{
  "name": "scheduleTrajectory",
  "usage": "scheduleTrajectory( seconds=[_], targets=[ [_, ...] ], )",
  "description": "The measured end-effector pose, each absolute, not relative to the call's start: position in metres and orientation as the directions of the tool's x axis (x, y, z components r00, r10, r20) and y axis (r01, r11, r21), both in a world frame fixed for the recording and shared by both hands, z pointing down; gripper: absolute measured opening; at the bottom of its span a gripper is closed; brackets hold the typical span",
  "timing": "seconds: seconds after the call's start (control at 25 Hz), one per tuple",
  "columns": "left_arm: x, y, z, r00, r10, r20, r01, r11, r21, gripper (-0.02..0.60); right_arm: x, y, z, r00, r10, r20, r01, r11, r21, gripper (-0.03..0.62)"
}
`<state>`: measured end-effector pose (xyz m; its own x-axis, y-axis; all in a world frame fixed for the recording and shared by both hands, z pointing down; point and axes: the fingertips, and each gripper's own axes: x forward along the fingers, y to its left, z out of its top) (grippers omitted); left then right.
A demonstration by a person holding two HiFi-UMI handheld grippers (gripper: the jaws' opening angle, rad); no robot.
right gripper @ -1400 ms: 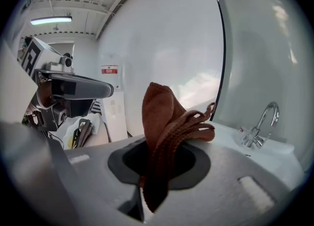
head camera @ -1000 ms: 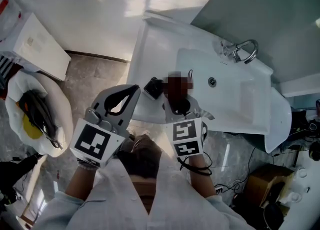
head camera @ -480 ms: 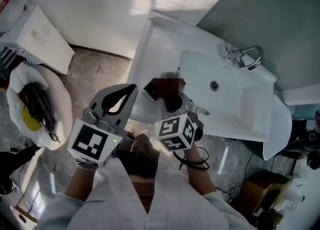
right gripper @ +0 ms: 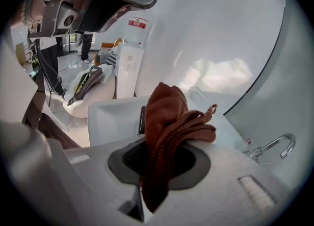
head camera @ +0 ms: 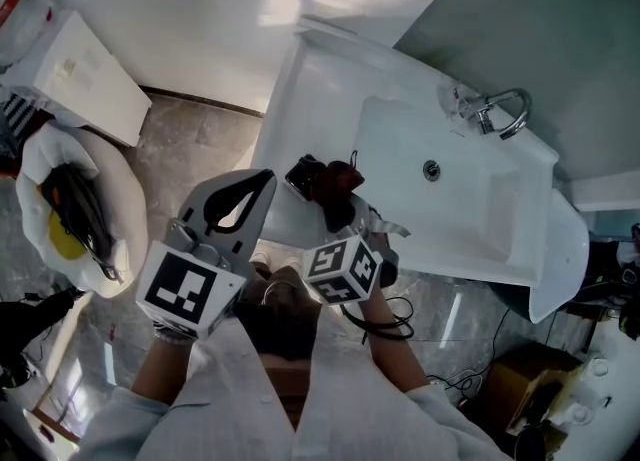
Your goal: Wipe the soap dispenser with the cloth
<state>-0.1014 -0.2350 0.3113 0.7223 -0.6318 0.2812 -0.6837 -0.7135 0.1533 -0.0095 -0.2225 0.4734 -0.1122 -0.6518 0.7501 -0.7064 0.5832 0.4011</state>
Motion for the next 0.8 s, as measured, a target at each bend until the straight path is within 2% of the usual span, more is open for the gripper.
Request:
scheduleTrajectory(
  seconds=[0.6,0.8],
  targets=[
    [-0.103,-0.234,0.315,0.702,-0.644,0.303,-0.703,-0.694,0.155,0.005,-0.007,-0.203,0.539,-0.108,-0.529,0.842,-0.661,0.670,0.336,0.083],
    [-0.101,-0.234,0.316,0.707,-0.641,0.299,-0.700,-0.697,0.158,0.005,0.000,-0.203,0.534,-0.094,-0.528,0.844,-0.678,0.655,0.334,0.083]
  ],
)
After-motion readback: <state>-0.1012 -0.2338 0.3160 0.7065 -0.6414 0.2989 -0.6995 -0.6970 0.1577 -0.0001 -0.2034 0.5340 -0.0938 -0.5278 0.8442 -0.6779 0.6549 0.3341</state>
